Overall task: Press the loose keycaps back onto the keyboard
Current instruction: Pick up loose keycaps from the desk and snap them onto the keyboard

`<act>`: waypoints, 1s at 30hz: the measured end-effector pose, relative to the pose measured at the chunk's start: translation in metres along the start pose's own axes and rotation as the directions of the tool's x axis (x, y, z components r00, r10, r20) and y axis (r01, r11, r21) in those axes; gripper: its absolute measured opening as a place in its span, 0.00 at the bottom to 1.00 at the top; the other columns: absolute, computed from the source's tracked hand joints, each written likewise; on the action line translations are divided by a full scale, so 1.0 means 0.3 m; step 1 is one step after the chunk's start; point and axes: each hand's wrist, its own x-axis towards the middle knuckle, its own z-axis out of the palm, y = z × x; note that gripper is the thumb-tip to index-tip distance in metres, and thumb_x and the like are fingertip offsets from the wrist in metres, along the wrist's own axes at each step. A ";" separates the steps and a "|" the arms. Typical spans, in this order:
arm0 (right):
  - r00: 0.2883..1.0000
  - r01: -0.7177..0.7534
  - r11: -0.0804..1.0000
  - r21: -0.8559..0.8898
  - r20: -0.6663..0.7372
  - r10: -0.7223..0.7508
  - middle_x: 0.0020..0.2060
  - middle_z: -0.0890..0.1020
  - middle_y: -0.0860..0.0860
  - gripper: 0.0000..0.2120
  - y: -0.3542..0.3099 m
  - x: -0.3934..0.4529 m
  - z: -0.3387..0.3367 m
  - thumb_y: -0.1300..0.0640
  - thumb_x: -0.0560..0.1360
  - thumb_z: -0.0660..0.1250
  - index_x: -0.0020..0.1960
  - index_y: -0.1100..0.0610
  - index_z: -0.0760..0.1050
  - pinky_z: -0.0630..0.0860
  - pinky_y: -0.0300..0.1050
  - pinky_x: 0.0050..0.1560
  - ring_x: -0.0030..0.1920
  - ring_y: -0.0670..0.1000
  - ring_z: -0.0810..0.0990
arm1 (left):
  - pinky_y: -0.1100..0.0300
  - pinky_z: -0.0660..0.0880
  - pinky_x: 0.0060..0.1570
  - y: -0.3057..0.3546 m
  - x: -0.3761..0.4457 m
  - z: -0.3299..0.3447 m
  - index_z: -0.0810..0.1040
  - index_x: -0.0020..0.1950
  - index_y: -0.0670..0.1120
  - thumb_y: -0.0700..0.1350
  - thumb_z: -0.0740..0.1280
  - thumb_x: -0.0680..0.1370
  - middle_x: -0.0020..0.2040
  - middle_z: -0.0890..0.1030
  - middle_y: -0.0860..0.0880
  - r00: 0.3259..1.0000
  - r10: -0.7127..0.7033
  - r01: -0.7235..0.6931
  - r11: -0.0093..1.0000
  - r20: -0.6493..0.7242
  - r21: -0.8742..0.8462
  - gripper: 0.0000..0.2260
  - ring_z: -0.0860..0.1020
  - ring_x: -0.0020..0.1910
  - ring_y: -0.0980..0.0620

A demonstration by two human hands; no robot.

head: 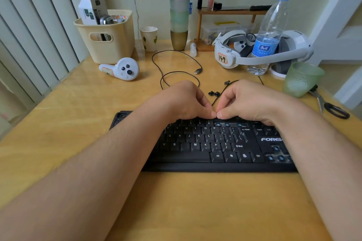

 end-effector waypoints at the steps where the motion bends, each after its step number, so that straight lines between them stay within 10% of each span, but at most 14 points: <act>1: 1.000 0.003 1.000 -0.007 0.001 -0.003 0.36 0.86 0.43 0.07 -0.001 0.001 0.004 0.57 0.67 0.81 0.37 0.46 0.86 0.80 0.49 0.51 0.46 0.47 0.83 | 0.57 0.78 0.53 0.000 0.000 0.002 0.88 0.43 0.54 0.53 0.81 0.71 0.44 0.86 0.55 1.000 0.001 -0.001 1.000 -0.001 0.005 0.06 0.81 0.49 0.55; 16: 1.000 -0.005 0.999 0.033 -0.027 0.006 0.35 0.86 0.48 0.08 0.002 -0.004 -0.001 0.56 0.66 0.83 0.39 0.49 0.85 0.83 0.59 0.55 0.43 0.52 0.84 | 0.58 0.77 0.49 -0.031 -0.014 -0.019 0.87 0.42 0.53 0.49 0.77 0.75 0.43 0.85 0.55 0.997 0.040 -0.043 0.999 -0.073 -0.031 0.03 0.80 0.47 0.55; 30: 0.958 0.132 0.984 -0.122 -0.239 -0.158 0.41 0.82 0.40 0.05 -0.027 0.004 0.002 0.55 0.77 0.74 0.48 0.44 0.85 0.70 0.34 0.38 0.42 0.39 0.79 | 0.64 0.71 0.41 -0.223 -0.078 -0.166 0.85 0.49 0.57 0.52 0.71 0.80 0.44 0.83 0.60 0.926 0.148 -0.140 0.989 -0.348 0.048 0.03 0.78 0.40 0.65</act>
